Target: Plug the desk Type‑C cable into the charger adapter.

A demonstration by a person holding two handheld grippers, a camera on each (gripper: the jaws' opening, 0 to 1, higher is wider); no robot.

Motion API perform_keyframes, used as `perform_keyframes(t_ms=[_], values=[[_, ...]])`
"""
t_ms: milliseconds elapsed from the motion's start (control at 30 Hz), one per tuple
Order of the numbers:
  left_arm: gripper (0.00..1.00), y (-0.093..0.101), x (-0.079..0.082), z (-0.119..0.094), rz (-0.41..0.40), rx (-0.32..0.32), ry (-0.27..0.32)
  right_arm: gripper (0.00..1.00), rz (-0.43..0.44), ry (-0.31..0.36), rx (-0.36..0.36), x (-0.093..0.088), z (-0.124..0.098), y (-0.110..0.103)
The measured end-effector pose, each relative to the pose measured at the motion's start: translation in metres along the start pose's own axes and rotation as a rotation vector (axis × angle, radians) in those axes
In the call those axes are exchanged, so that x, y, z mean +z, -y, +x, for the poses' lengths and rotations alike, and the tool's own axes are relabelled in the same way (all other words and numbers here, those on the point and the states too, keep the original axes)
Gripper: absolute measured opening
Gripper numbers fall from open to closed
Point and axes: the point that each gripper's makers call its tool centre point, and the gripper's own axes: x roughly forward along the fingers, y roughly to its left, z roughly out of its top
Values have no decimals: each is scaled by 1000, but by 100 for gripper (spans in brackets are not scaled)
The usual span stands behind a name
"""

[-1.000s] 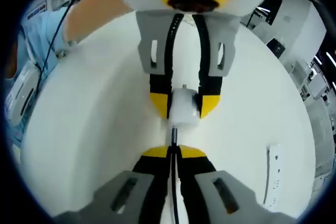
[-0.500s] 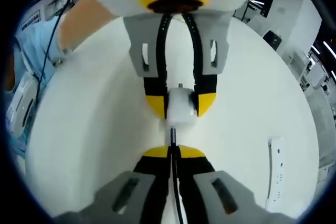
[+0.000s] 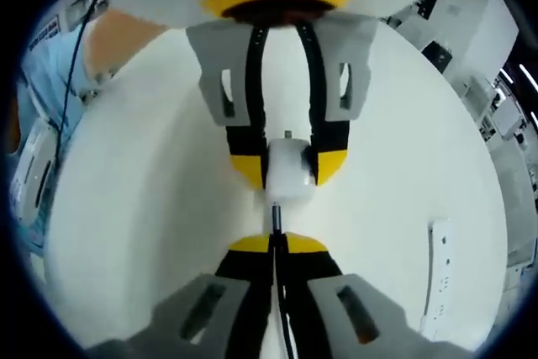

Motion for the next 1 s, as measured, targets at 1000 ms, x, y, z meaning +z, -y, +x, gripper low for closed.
perform_keyframes(t_ms=[1000], values=[[26, 4, 2, 3, -7, 1, 5, 2, 10, -31, -1, -1, 2, -3]])
